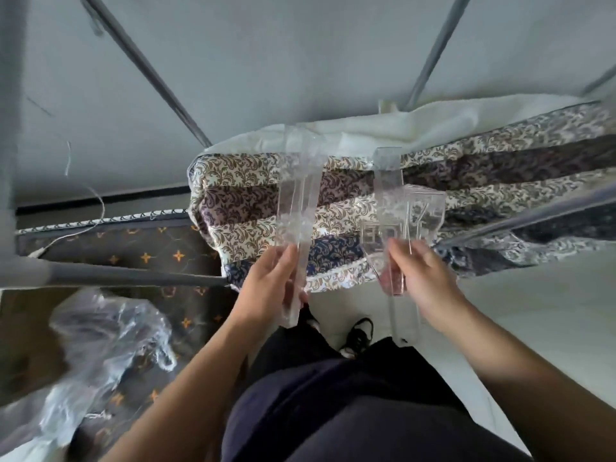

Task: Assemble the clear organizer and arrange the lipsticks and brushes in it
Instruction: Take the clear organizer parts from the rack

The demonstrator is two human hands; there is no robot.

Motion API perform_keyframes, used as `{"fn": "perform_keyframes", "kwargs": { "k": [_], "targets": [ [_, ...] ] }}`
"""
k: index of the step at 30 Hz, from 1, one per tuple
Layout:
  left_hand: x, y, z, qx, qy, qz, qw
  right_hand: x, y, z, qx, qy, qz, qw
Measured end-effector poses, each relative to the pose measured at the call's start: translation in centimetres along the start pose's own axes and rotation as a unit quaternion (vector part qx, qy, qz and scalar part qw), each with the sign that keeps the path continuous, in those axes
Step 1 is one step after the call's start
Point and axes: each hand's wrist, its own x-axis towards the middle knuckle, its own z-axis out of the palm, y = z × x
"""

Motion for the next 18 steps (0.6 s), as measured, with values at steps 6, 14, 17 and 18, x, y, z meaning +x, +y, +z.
{"fn": "perform_keyframes", "kwargs": {
  "k": [6, 14, 17, 18],
  "targets": [
    [-4.2, 2.3, 2.2, 0.059, -0.108, 0.028, 0.992, -7.4, -0.7, -2.4, 0.039, 0.073, -0.033, 0.996],
    [-3.8, 4.8, 5.0, 0.214, -0.242, 0.05, 0.945, -16.1, 1.8, -1.0, 0.188, 0.246, 0.04, 0.95],
    [-4.3, 4.3, 5.8, 0.269, -0.293, 0.065, 0.915, -19.7, 4.2, 1.2, 0.249, 0.32, 0.072, 0.911],
    [-4.6, 3.9, 6.1, 0.287, -0.311, 0.068, 0.904, -21.0, 5.2, 2.0, 0.267, 0.345, 0.081, 0.896]
  ]
}}
